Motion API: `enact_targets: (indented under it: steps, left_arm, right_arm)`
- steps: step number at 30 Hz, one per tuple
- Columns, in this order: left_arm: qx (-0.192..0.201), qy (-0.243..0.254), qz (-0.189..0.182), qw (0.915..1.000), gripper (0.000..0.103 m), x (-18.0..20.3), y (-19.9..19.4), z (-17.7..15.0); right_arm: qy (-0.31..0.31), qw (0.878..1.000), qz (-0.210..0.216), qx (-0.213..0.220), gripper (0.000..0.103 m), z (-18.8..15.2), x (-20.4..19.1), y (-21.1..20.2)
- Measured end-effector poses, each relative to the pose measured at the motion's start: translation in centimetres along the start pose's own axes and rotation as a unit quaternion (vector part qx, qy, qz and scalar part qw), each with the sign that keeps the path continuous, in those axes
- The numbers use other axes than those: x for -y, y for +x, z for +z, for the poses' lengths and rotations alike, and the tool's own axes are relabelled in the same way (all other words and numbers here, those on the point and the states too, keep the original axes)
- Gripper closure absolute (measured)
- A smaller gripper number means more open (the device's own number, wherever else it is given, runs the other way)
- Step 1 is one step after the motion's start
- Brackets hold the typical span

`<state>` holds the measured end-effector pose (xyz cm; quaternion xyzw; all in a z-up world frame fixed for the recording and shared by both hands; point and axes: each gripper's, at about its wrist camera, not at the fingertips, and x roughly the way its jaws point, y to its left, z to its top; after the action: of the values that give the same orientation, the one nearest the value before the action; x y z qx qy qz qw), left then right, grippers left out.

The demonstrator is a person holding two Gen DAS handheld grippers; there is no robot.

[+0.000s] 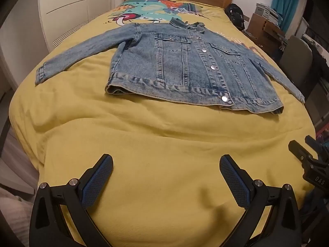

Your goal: Fold large clothes

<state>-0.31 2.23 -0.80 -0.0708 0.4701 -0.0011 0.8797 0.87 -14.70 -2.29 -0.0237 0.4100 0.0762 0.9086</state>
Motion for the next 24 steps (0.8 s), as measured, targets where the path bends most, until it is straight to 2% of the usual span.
enact_targets:
  steps: [24]
  left_arm:
    - [0.015, -0.001, -0.006, 0.9999, 0.001, -0.1, -1.2, 0.1]
  right_arm:
    - [-0.006, 1.000, 0.002, 0.008, 0.000, 0.2, -0.2, -0.6]
